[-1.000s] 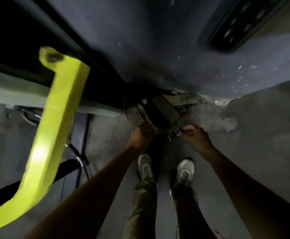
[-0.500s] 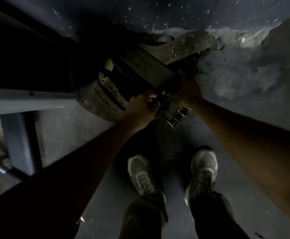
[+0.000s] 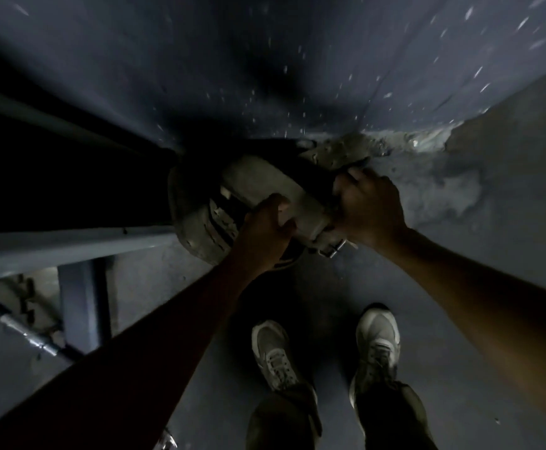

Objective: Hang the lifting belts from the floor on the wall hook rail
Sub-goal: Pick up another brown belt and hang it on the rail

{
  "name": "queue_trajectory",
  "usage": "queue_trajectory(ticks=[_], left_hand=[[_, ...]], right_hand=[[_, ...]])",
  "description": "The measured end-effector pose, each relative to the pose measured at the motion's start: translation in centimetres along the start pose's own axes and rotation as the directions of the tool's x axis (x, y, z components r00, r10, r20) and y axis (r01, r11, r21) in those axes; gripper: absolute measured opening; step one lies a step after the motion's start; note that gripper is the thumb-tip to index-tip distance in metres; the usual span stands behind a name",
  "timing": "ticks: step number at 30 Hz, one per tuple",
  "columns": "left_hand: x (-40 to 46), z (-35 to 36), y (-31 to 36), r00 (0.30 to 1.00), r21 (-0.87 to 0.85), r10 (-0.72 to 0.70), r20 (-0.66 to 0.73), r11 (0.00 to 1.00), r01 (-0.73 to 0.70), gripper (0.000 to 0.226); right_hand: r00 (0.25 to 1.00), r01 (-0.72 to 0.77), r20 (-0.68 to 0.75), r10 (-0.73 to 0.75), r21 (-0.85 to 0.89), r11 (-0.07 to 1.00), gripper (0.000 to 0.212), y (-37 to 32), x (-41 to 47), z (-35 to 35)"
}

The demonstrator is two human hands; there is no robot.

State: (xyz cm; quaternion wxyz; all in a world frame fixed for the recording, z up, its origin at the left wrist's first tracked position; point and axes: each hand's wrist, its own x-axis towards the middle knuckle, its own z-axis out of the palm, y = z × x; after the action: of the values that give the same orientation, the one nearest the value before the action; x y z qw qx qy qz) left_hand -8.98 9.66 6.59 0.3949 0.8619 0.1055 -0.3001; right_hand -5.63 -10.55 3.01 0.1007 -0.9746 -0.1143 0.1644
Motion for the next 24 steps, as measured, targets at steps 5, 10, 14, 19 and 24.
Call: queue_trajectory(ticks=[5,10,14,19,24], left_hand=[[-2.6,-5.4,7.7,0.996,0.034,0.056,-0.068,0.998,-0.054,0.031],[-3.3,-3.2,7.2,0.994,0.138,0.099,0.042,0.985,-0.104,0.03],[-1.5,1.1,1.2,0.992,0.215,0.011,0.122,0.976,-0.038,0.04],[0.3,5.4,-6.2,0.989,0.468,0.039,0.142,0.878,-0.102,0.046],[0.3,7.2,-9.6,0.983,0.577,0.122,0.139,0.797,-0.18,0.046]], right_hand=[[0.976,-0.2,0.164,0.142,0.422,0.884,0.034,-2.0,-2.0,-8.8],[0.928,-0.33,0.312,0.204,0.437,0.837,0.043,-2.4,-3.2,-5.0],[0.902,-0.355,0.389,0.189,0.417,0.837,0.063,-1.2,-2.1,2.8],[0.907,-0.349,0.374,0.191,0.416,0.84,0.098,1.2,1.1,10.8],[0.919,-0.31,0.326,0.223,0.245,0.919,0.121,2.2,3.9,15.1]])
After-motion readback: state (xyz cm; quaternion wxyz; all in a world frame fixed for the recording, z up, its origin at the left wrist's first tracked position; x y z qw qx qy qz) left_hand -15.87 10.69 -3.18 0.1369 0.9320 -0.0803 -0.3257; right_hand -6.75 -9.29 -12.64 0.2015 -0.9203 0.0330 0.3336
